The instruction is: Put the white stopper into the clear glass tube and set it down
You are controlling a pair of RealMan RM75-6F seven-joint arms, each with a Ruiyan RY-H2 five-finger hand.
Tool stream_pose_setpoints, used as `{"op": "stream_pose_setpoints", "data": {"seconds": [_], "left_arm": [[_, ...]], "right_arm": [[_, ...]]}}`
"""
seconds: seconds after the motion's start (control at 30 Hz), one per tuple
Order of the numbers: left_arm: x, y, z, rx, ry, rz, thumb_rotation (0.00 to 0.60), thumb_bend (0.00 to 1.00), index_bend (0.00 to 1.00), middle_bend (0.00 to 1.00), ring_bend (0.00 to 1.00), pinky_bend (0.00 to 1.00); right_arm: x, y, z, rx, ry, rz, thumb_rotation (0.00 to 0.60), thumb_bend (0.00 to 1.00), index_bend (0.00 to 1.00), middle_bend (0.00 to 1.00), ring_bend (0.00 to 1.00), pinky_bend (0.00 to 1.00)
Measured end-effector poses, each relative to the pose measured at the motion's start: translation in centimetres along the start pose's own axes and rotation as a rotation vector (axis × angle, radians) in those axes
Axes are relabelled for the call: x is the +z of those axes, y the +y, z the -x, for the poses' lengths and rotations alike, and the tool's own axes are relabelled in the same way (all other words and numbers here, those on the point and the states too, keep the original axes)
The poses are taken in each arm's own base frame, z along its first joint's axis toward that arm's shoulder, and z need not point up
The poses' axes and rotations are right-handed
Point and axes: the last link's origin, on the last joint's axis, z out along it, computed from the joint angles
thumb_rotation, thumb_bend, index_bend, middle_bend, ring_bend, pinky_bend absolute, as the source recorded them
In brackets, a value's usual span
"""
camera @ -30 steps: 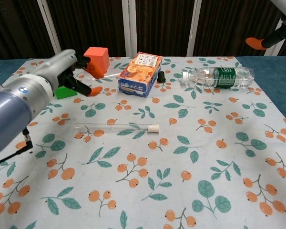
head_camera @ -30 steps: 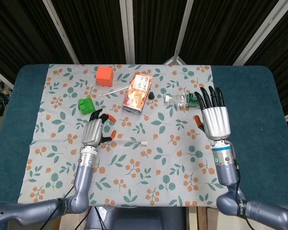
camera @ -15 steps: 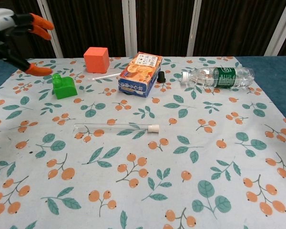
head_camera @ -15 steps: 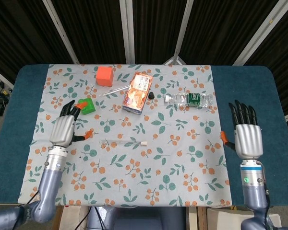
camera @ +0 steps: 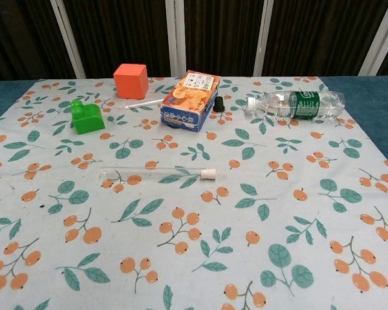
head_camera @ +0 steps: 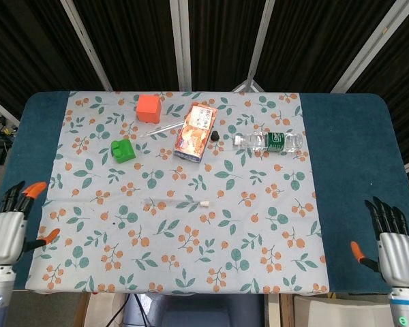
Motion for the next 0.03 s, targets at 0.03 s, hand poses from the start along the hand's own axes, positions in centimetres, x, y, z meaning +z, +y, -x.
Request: {"op": "stream_pose_setpoints", "data": {"seconds": [0.03], "left_arm": [[-0.62, -0.73, -0.40, 0.003, 0.007, -0.004, 0.600, 0.20, 0.14, 0.14, 0.00, 0.00]], "right_arm": [[-0.56, 0.44, -0.18, -0.004, 0.011, -0.002, 0.600, 0.35, 0.00, 0.00, 0.00, 0.00]]}}
